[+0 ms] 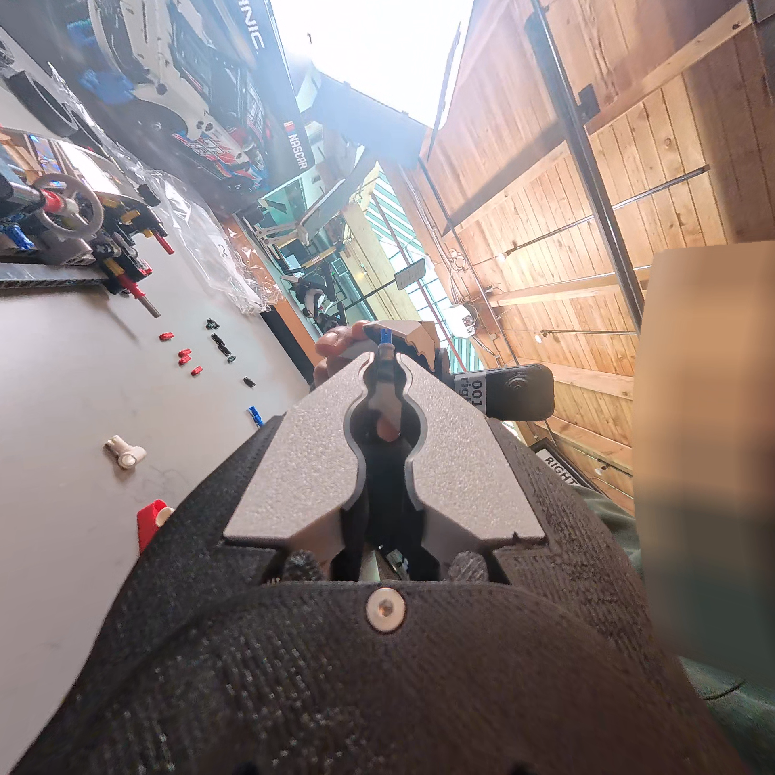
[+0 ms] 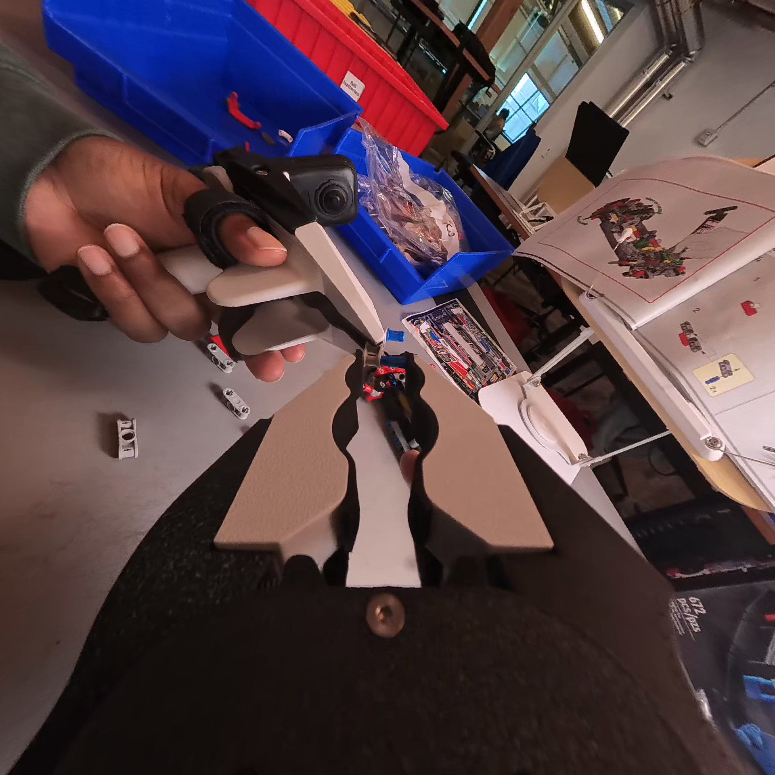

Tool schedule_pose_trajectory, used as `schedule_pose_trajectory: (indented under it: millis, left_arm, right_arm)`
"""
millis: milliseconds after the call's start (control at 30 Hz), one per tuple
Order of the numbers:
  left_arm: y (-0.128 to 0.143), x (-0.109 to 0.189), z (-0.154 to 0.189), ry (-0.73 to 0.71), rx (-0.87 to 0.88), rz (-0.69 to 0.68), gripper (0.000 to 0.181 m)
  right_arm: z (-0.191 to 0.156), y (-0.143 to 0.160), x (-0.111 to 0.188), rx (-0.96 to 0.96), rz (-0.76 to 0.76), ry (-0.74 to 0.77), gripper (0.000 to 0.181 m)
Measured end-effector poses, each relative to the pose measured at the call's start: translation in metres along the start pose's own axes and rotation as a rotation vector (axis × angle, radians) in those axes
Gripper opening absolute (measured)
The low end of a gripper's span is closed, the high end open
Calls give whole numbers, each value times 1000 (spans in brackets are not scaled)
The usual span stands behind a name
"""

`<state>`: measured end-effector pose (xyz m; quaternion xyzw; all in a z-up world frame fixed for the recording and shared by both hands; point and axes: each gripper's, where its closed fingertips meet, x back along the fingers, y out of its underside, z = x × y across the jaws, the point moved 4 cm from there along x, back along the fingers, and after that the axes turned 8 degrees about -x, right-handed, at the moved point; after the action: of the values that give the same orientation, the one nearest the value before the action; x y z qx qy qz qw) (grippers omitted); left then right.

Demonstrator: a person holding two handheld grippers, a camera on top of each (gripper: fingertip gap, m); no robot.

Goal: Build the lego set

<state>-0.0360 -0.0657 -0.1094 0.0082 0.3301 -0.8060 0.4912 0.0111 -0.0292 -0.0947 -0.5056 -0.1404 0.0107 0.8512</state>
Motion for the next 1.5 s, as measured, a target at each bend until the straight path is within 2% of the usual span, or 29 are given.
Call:
schedule_pose_trajectory:
  millis: [367, 533, 567, 733, 1000, 1100, 1233, 1333, 1367, 1500]
  left_arm:
    - [3, 2, -7, -33, 22, 1, 5]
    - [1, 2, -4, -30, -46, -49, 4]
    - [1, 2, -4, -38, -76, -60, 4]
    - [2, 3, 0, -40, -207, -165, 4]
    - [27, -1, 8, 28, -260, -389, 4]
    - [34, -1, 9, 54, -230, -437, 5]
    - [46, 0, 11, 97, -168, -518, 5]
    - [55, 0, 10, 104, -143, -573, 5]
    - [55, 0, 10, 101, -137, -574, 4]
    - [52, 1, 7, 86, -114, -555, 4]
  right_arm:
    - [-3, 8, -3, 64, -13, 10, 14]
    - [-3, 6, 0, 32, 23, -32, 17]
    - [-3, 5, 3, 21, 33, -51, 22]
    - [-4, 6, 15, -8, 34, -170, 25]
    - [-17, 10, 27, 7, -29, -317, 23]
    - [-23, 11, 29, 30, -29, -350, 25]
    - [-36, 9, 32, 103, -44, -397, 38]
    - [-48, 11, 32, 171, -69, -420, 32]
    - [-50, 12, 32, 178, -73, -423, 27]
    - [-48, 13, 30, 186, -75, -395, 25]
